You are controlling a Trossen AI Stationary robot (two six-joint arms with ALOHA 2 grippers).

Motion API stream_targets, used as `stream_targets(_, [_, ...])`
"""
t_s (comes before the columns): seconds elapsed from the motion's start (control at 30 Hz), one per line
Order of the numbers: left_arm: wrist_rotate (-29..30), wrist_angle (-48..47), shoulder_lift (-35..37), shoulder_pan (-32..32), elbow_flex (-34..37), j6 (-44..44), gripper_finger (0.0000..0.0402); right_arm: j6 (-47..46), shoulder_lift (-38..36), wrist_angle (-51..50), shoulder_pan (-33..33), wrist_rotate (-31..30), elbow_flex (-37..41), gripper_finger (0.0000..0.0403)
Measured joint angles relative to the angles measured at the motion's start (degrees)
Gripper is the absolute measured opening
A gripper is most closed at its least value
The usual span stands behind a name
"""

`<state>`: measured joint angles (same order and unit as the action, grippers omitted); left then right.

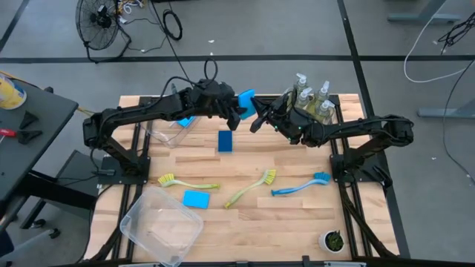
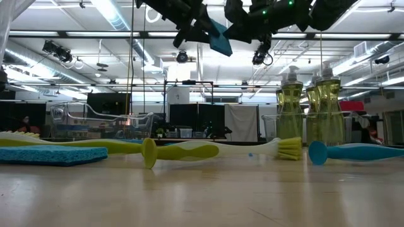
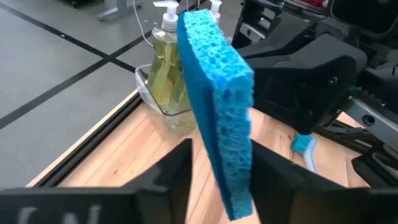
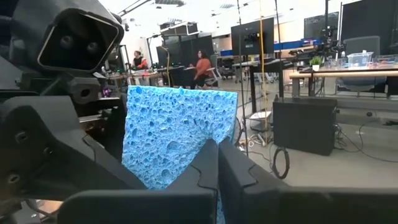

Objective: Pick & Place Kitchen Sink Supplies
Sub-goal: Put the blue sponge into the left transparent bin

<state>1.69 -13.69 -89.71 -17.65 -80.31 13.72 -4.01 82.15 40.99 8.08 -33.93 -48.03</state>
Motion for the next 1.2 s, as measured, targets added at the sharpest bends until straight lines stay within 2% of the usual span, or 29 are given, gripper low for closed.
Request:
stream_targets(0.23, [0.02, -0.20, 0.00, -0.02, 0.00, 0.02, 0.0038, 0.02, 0.00, 0.11, 0.00, 0.17, 0.00, 0.0020])
stream_targets(0.33, [0.02, -0.22, 0.00, -0.02, 0.00, 0.02, 0.0012, 0.03, 0.00, 0.17, 0.00, 0.15, 0.00, 0.0028])
stream_targets(0.5, [0.03, -0.38, 0.04, -0.02, 0.00, -0.69, 0.0027, -1.10, -0.02, 0.32, 0.08, 2.31, 0.04, 0.0062])
stream_targets(0.7, [3.00, -3.39, 0.97, -0.49, 0.00, -2.43, 0.0011, -1.33, -0.02, 0.40, -0.07, 2.90, 0.07, 0.0147])
stream_targets(0.8, [6.07, -6.18, 2.07, -1.23, 0.00, -3.05, 0.0014, -0.90, -0.10, 0.40, -0.07, 2.86, 0.07, 0.0188])
stream_targets(0.9, [6.67, -8.90, 3.42, -2.45, 0.00, -3.71, 0.0020, 1.40, -0.74, 0.60, -0.39, 2.28, 0.09, 0.0219])
stream_targets(1.03, [7.26, -12.36, 6.04, -4.03, 0.00, -3.93, 0.0011, 3.90, -1.81, 0.50, -0.72, 1.44, 0.09, 0.0243])
stream_targets(1.2, [8.99, -19.14, 9.93, -5.94, 0.00, -4.03, 0.0011, 1.98, -2.34, -0.20, -0.85, 1.61, 0.09, 0.0247])
